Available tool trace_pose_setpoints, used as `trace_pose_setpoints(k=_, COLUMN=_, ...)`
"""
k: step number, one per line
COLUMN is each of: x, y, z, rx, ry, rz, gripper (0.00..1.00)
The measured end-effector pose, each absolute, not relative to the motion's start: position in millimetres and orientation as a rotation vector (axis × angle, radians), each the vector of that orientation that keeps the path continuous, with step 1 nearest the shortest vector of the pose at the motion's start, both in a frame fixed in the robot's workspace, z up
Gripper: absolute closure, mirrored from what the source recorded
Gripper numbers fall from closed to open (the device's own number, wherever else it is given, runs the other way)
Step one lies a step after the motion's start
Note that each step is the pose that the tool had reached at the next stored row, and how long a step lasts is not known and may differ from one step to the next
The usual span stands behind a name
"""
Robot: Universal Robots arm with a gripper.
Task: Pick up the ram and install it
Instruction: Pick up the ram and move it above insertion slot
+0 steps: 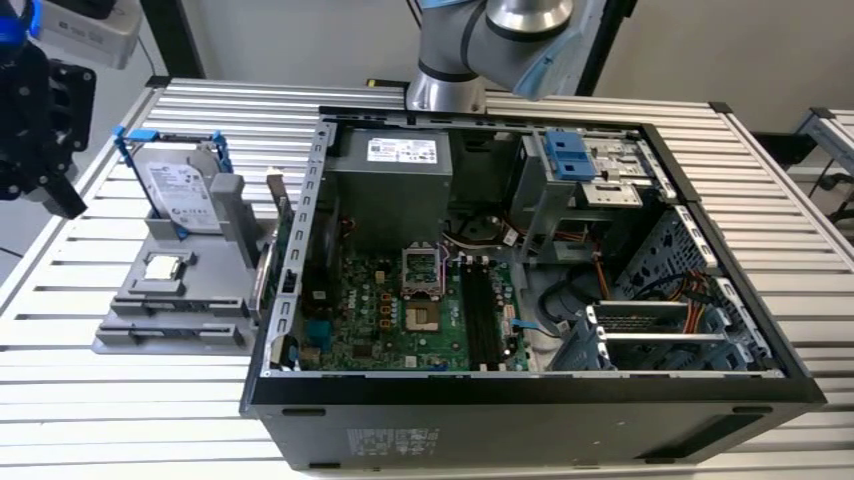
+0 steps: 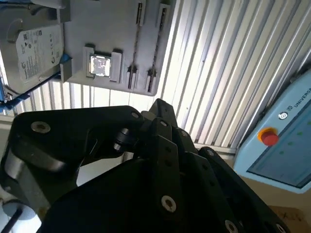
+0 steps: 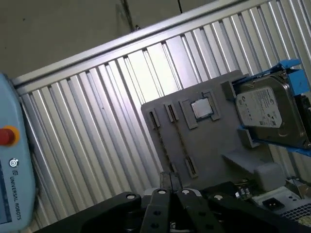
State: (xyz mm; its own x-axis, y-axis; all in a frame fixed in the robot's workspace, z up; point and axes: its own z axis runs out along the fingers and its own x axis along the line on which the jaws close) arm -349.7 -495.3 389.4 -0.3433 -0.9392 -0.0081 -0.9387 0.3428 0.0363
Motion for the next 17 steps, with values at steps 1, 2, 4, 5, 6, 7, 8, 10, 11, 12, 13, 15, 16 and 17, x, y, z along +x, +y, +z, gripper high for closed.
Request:
trace_pose_setpoints(k=1, x=-349.7, y=-495.3, z=389.4, rx=1.816, ry=-2.546, rz=-0.054, gripper=1.00)
trace_pose_setpoints(k=2, x=-349.7, y=-495.3, z=389.5, rx=1.838, ry=-2.529, rz=-0.053, gripper=1.00)
trace_pose_setpoints(k=4, x=-349.7, y=-495.3, z=389.4, rx=1.883, ry=-2.495, rz=-0.053, gripper=1.00)
trace_pose_setpoints(k=5, x=-349.7, y=-495.3, z=389.4, rx=1.906, ry=-2.477, rz=-0.053, gripper=1.00)
trace_pose_setpoints(k=6, x=-349.7, y=-495.3, z=389.5, rx=1.928, ry=-2.459, rz=-0.053, gripper=1.00)
trace_pose_setpoints(k=7, x=-349.7, y=-495.3, z=389.4, rx=1.950, ry=-2.442, rz=-0.052, gripper=1.00)
trace_pose_setpoints(k=8, x=-349.7, y=-495.3, z=389.4, rx=1.972, ry=-2.424, rz=-0.052, gripper=1.00)
trace_pose_setpoints(k=10, x=-349.7, y=-495.3, z=389.5, rx=2.015, ry=-2.387, rz=-0.052, gripper=1.00)
trace_pose_setpoints(k=11, x=-349.7, y=-495.3, z=389.5, rx=2.036, ry=-2.369, rz=-0.051, gripper=1.00)
trace_pose_setpoints(k=12, x=-349.7, y=-495.3, z=389.4, rx=2.057, ry=-2.350, rz=-0.051, gripper=1.00)
trace_pose_setpoints(k=13, x=-349.7, y=-495.3, z=389.4, rx=2.078, ry=-2.331, rz=-0.051, gripper=1.00)
trace_pose_setpoints(k=15, x=-349.7, y=-495.3, z=389.5, rx=2.119, ry=-2.293, rz=-0.050, gripper=1.00)
trace_pose_setpoints(k=16, x=-349.7, y=-495.3, z=389.5, rx=2.142, ry=-2.272, rz=-0.050, gripper=1.00)
trace_pose_setpoints(k=17, x=-349.7, y=-495.3, z=389.4, rx=2.162, ry=-2.252, rz=-0.050, gripper=1.00)
